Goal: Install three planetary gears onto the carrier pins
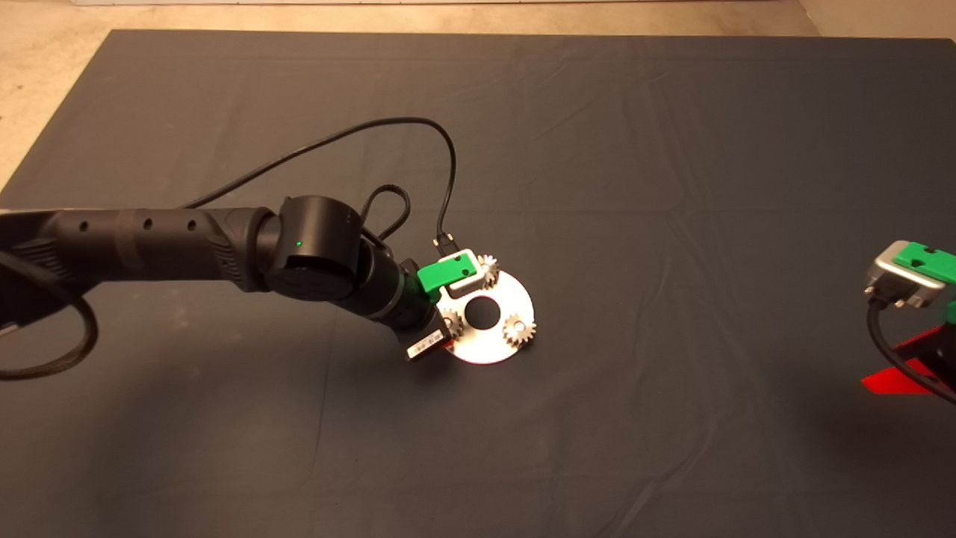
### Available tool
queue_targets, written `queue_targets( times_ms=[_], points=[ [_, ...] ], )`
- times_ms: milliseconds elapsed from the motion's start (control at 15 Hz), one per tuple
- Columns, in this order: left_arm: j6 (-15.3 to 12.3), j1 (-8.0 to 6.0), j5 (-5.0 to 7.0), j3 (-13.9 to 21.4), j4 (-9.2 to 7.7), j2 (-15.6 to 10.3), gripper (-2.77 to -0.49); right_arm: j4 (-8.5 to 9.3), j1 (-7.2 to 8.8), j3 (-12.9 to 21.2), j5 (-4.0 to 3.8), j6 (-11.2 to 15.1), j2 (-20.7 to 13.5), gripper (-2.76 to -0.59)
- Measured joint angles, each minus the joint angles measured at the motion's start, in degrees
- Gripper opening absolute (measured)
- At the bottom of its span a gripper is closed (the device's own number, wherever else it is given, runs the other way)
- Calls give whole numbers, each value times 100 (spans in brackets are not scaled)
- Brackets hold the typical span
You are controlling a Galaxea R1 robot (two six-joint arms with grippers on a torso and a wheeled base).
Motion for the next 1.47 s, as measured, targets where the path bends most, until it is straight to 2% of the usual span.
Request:
queue_targets(
  times_ms=[67,133,200,267,333,400,467,533,600,667,733,800,867,933,1000,1067,1133,1200,1333,1400,1467],
  points=[
    [-75,-2,139,151,-1,-168,-219,0,-2,-6,110,83,245,-217],
    [-269,-40,295,300,-4,-375,-219,0,0,-39,205,256,637,-217],
    [-431,-171,438,456,-5,-625,-219,-4,0,-119,295,528,1131,-217],
    [-618,-398,578,644,-4,-915,-208,-16,-2,-223,385,835,1597,-217],
    [-817,-642,724,881,-23,-1192,-205,-66,-2,-311,483,1248,1952,-217],
    [-1069,-838,874,1204,-89,-1426,-205,-164,-5,-356,514,1615,2144,-217],
    [-1428,-995,1004,1605,-260,-1646,-205,-426,-7,-364,494,1996,2216,-217],
    [-1772,-1112,1076,2062,-420,-1840,-205,-869,-39,-355,387,2409,2234,-217],
    [-2090,-1196,1084,2496,-561,-2070,-205,-1345,-123,-287,252,2873,2254,-217],
    [-2389,-1246,1109,2833,-669,-2443,-205,-1701,-201,-170,135,3341,2292,-217],
    [-2648,-1302,1150,3051,-753,-2921,-205,-1966,-258,-28,46,3802,2343,-217],
    [-2817,-1359,1170,3153,-822,-3307,-206,-2138,-300,74,-23,4141,2380,-217],
    [-2963,-1370,1082,3182,-898,-3597,-205,-2328,-325,196,-104,4520,2499,-217],
    [-3227,-1392,857,3208,-950,-3774,-205,-2490,-377,320,-197,4755,2596,-217],
    [-3444,-1434,592,3263,-972,-3875,-205,-2539,-480,417,-331,4899,2596,-217],
    [-3565,-1467,421,3312,-1012,-3932,-205,-2548,-581,455,-415,4948,2584,-217],
    [-3607,-1497,355,3364,-1054,-3980,-205,-2577,-644,481,-431,4978,2584,-217],
    [-3629,-1497,344,3369,-1087,-3989,-205,-2620,-686,504,-442,4993,2585,-217],
    [-3646,-1495,346,3369,-1097,-4019,-205,-2675,-706,551,-415,5018,2679,-217],
    [-3705,-1495,346,3369,-1097,-4019,-205,-2705,-771,568,-400,5088,2690,-217],
    [-3823,-1495,345,3372,-1097,-4017,-205,-2710,-861,584,-422,5189,2692,-217]
  ],
)
